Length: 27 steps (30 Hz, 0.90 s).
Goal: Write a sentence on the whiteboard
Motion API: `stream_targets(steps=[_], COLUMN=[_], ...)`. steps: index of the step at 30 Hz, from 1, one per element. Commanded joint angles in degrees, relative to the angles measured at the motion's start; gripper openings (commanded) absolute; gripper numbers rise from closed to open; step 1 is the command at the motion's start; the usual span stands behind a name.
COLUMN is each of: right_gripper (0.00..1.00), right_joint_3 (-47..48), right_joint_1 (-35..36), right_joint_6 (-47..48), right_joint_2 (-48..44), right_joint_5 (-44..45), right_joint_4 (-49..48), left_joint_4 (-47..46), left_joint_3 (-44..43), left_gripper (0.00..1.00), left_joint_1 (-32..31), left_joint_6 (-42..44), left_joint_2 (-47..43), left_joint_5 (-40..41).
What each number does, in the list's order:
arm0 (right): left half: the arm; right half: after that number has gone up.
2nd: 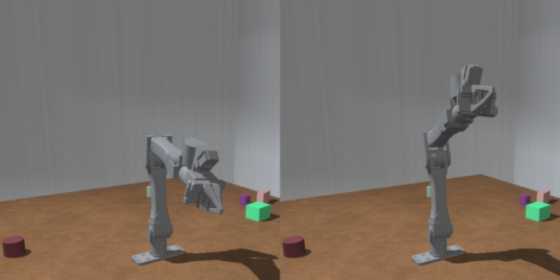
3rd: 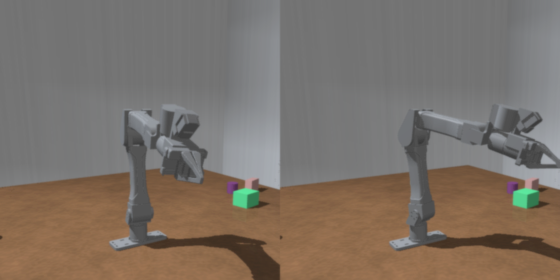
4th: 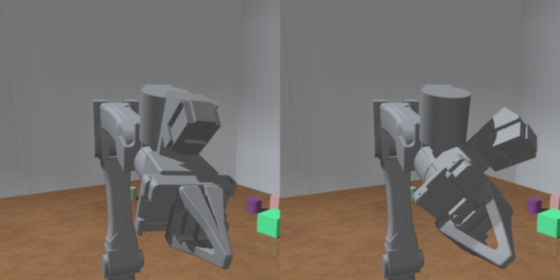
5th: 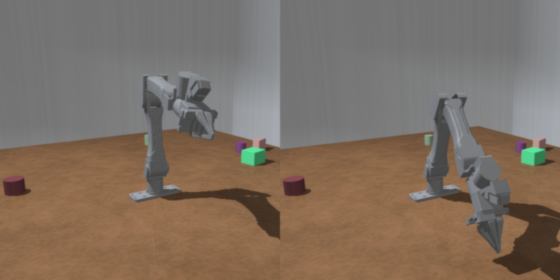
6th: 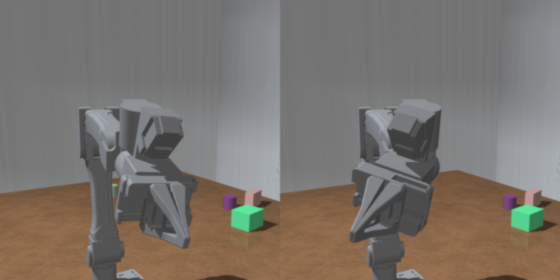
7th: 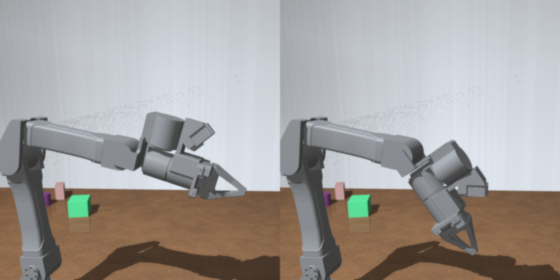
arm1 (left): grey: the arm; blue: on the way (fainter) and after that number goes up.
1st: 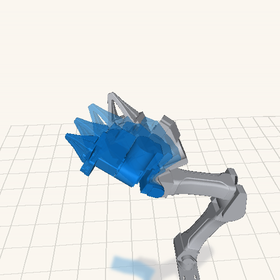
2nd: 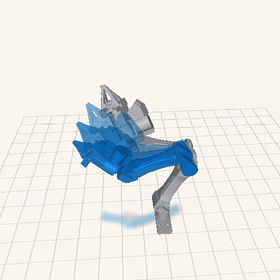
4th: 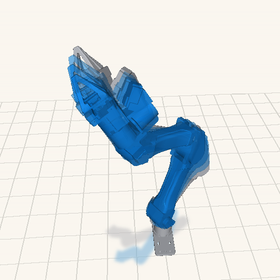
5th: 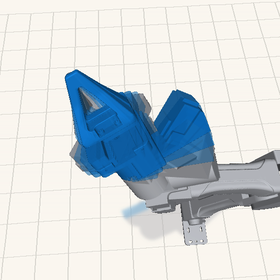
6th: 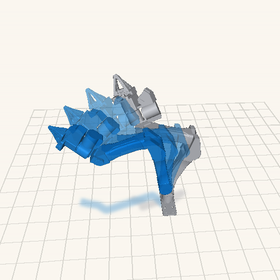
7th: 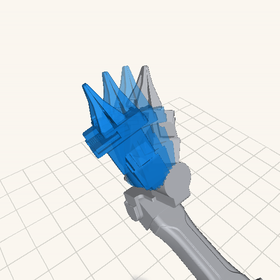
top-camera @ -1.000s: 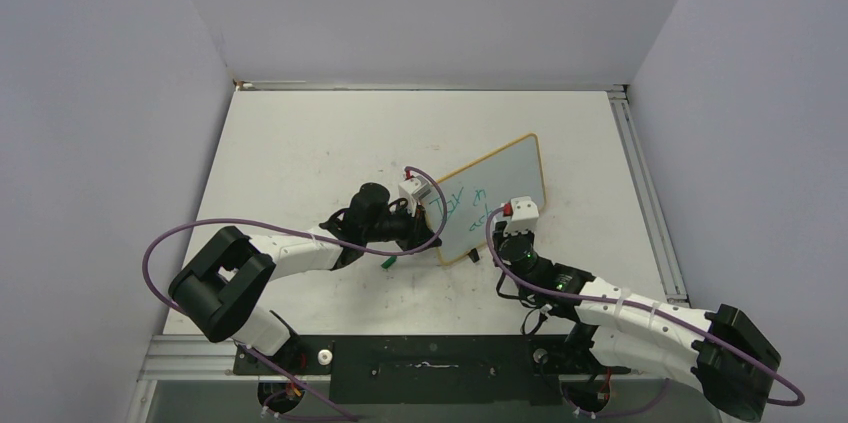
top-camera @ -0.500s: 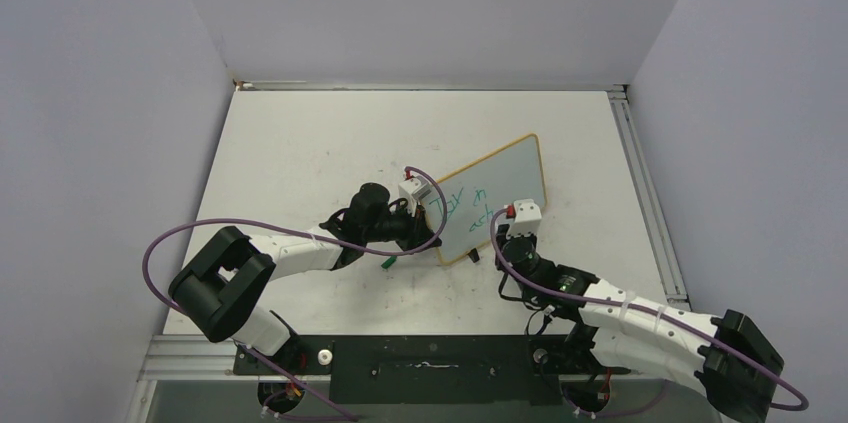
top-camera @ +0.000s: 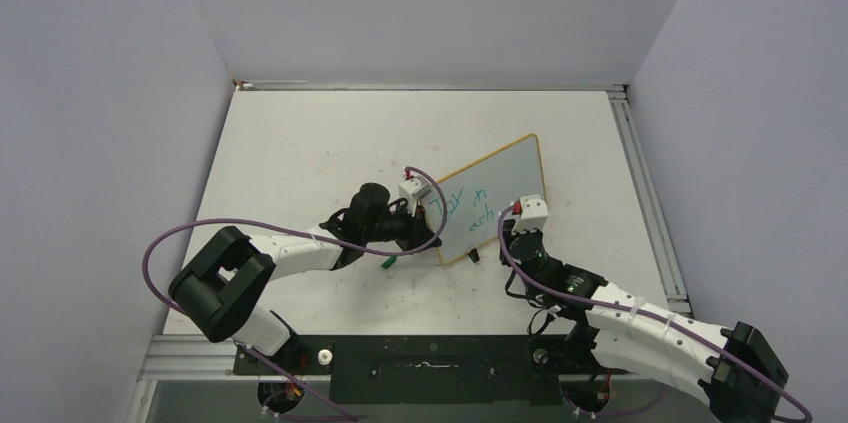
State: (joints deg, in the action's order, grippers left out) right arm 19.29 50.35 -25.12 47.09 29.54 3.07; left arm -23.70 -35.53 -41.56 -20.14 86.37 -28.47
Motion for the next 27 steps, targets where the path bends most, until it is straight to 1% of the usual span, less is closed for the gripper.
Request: stream_targets(steps=[1, 17, 27], right_gripper=[0.05, 0.05, 0.05], right_joint_3=[2.1, 2.9, 1.8], right_joint_1=[-1.6, -4.3, -4.5], right_joint_6=[2.0, 3.8, -0.3], right_joint_2=[0.8, 4.7, 4.1], right_joint_5=[-0.8, -4.5, -6.7], right_joint_4=[-4.8, -8.1, -4.2], left_joint_4=[1.6, 1.5, 1.3], left_joint_3=[-1.5, -1.4, -1.3], left_gripper=[0.00, 0.00, 0.00], left_joint_1=[-0.9, -0.9, -0.8], left_joint_6=[0.4, 0.3, 0.4], left_joint_2=[-0.2, -0.1, -0.1], left_joint_5=[-1.7, -1.8, -1.8])
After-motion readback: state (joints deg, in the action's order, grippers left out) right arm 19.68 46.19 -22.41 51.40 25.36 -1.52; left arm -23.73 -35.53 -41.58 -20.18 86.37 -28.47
